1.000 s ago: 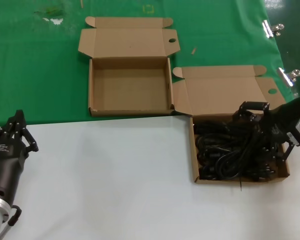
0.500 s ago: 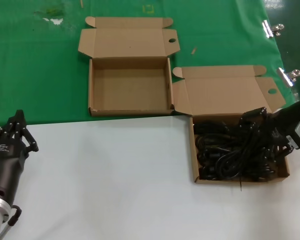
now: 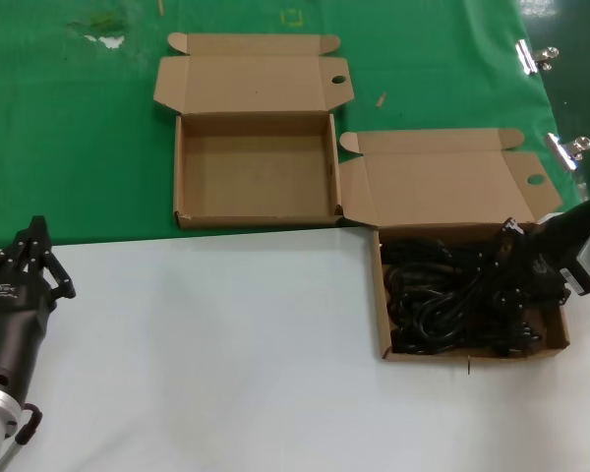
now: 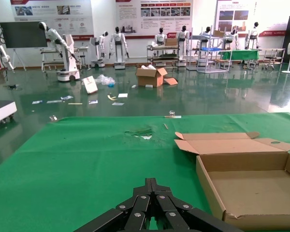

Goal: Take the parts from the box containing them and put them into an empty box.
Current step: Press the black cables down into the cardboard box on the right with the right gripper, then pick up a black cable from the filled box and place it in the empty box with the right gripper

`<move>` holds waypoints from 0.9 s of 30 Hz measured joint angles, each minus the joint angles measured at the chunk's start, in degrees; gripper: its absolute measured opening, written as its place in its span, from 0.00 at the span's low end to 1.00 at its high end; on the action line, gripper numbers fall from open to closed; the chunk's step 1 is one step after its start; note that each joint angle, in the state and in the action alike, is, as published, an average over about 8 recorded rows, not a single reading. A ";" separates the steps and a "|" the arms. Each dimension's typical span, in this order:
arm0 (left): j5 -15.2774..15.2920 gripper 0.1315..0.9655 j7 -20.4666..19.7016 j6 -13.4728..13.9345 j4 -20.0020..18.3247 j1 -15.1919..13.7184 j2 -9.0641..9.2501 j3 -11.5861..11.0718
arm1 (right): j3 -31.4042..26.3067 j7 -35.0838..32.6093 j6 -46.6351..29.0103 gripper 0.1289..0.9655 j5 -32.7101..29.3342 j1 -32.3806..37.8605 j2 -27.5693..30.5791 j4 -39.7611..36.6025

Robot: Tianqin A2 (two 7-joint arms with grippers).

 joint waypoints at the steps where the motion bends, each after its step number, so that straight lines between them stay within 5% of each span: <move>1: 0.00 0.01 0.00 0.00 0.00 0.00 0.00 0.00 | 0.03 0.02 -0.03 0.33 0.00 -0.07 -0.02 -0.01; 14: 0.00 0.01 0.00 0.00 0.00 0.00 0.00 0.00 | 0.85 2.22 -0.37 0.07 0.54 -1.13 0.28 1.99; 27: -0.01 0.01 0.01 0.00 0.00 0.00 0.00 0.00 | 2.48 13.76 -2.02 0.05 2.39 -3.94 3.50 13.19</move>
